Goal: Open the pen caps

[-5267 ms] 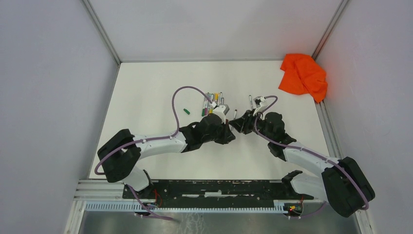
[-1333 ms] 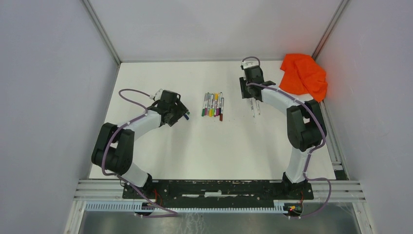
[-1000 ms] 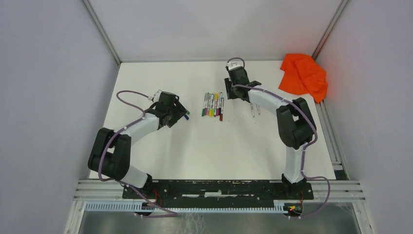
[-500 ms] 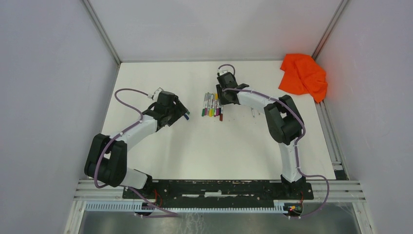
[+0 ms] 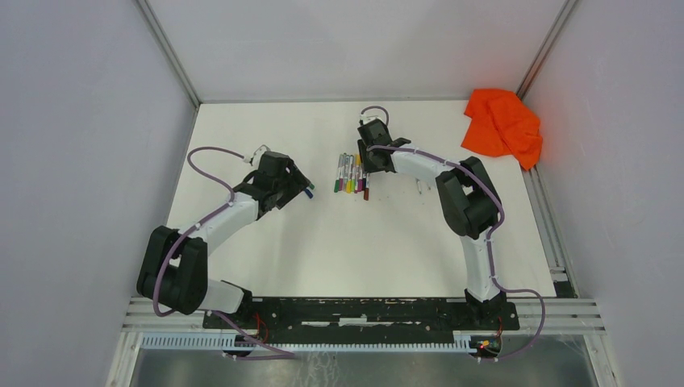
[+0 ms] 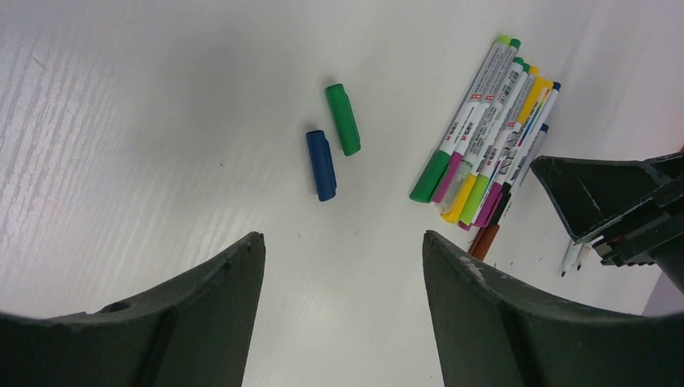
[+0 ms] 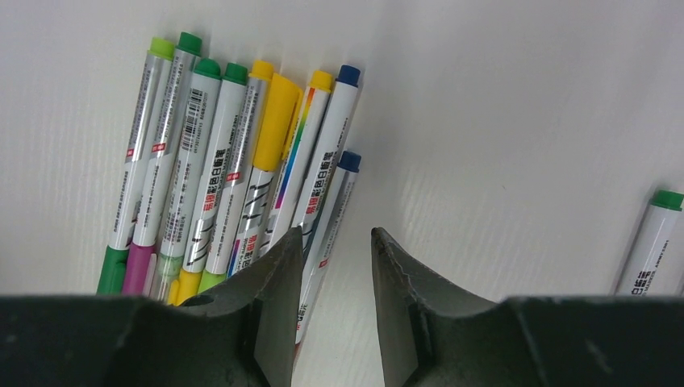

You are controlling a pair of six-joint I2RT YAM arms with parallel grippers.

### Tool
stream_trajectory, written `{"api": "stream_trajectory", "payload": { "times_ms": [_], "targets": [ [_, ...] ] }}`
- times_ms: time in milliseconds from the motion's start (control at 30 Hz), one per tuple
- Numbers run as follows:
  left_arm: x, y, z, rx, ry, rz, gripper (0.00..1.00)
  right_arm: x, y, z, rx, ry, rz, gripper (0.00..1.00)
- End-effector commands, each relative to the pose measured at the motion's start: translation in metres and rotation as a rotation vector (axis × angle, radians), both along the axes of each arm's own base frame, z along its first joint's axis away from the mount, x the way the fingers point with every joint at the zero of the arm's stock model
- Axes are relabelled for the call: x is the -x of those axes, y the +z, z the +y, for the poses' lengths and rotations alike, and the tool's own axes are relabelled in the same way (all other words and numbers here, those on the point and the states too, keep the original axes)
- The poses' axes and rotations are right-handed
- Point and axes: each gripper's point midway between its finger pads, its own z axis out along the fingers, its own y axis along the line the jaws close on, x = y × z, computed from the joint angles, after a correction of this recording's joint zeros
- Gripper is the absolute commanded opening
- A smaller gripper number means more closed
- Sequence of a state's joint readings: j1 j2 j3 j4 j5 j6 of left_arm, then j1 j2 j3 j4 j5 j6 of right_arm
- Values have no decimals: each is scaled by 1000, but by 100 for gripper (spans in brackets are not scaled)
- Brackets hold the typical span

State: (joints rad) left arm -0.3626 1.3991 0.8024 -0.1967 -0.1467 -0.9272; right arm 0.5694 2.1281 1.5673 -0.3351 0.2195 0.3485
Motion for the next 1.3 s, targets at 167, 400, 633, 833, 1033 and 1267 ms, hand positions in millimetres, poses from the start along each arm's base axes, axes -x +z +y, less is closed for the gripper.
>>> {"api": "stream_trajectory", "payload": {
  "times_ms": [167, 400, 633, 833, 1033, 1267],
  "targets": [
    [2, 10, 0, -20, -35, -39, 77, -1, -1, -2, 16, -31, -6, 41],
    [2, 12, 0, -16, -37, -44, 77, 1, -9, -5, 28, -33, 7, 41],
    [2, 12, -1, -16, -38, -42, 77, 3, -17, -7, 41, -32, 21, 41],
    [1, 12, -1, -17, -39, -42, 77, 5, -24, -8, 53, -28, 32, 41],
    [1, 14, 0, -19, -37, -41, 77, 13, -35, -12, 77, -22, 69, 39],
    [3, 15, 0, -17, -37, -42, 77, 40, -61, -23, 93, -15, 157, 26]
  ]
}}
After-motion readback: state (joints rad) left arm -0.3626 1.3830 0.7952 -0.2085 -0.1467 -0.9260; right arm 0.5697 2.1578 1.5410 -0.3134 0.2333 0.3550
